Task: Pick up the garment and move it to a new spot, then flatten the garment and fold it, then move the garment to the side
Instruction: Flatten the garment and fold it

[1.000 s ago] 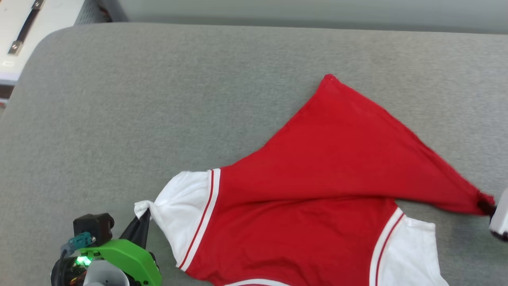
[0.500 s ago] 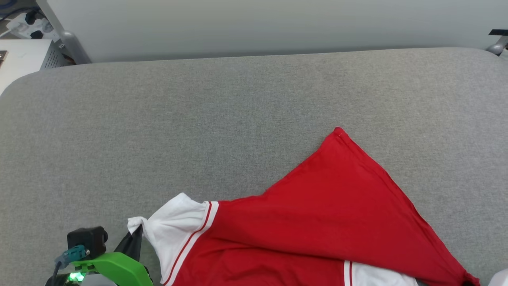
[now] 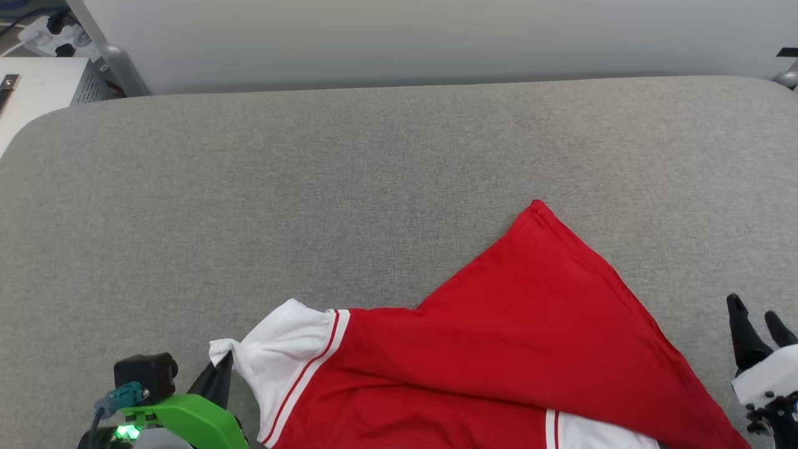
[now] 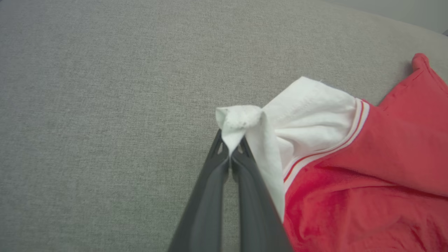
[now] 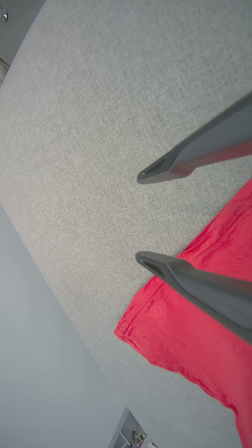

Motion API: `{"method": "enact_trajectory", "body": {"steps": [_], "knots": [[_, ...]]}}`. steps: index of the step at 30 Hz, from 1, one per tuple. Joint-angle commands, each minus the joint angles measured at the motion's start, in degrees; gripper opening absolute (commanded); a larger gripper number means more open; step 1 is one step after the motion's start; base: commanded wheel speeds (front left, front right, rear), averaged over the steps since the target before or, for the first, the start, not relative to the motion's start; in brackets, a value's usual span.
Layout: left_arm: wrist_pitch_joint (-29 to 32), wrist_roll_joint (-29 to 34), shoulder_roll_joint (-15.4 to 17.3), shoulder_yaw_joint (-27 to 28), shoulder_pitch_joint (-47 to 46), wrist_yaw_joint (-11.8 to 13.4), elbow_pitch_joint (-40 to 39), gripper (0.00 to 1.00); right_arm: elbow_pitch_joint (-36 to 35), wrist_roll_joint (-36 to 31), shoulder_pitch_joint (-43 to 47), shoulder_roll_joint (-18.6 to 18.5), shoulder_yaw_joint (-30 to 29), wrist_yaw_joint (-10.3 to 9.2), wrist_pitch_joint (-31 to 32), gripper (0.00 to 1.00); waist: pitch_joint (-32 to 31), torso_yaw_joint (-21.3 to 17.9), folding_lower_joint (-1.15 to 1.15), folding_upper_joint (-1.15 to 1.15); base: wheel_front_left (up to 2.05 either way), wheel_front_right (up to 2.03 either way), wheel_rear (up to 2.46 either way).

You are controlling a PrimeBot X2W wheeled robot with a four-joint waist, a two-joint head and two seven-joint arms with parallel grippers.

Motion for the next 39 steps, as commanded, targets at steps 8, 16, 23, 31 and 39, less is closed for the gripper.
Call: {"method": "enact_trajectory", "body": {"steps": [8,16,23,31,39], "knots": [[-0.2,1.7,-0.4,-0.7,-3.3,-0.2,-1.4,0.00,7.7,-1.6,-11.7,-7.7,8.8,-0.03,-4.2,1.00,3.5,3.4,0.00,0.00,0.00,0.00,0.00],[-0.6,3.3,-1.6,-1.6,-6.7,-1.4,-1.8,0.00,15.5,3.7,-23.4,-16.5,22.1,-0.03,9.8,1.00,6.2,7.1,0.00,0.00,0.00,0.00,0.00],[-1.7,4.3,-4.1,-2.7,-10.9,-4.1,0.8,0.00,18.6,7.6,-32.1,-21.4,31.0,-0.03,22.5,1.00,9.9,10.5,0.00,0.00,0.00,0.00,0.00],[-3.5,4.7,-6.4,-3.1,-14.3,-6.6,3.9,0.00,22.3,9.8,-36.7,-23.2,40.1,-0.03,27.1,1.00,12.8,13.1,0.00,0.00,0.00,0.00,0.00],[-4.7,4.2,-8.0,-3.5,-15.3,-8.4,7.0,0.00,27.6,13.9,-35.5,-23.9,45.3,-0.03,31.7,0.14,13.8,14.3,0.00,0.00,0.00,0.00,0.00]]}}
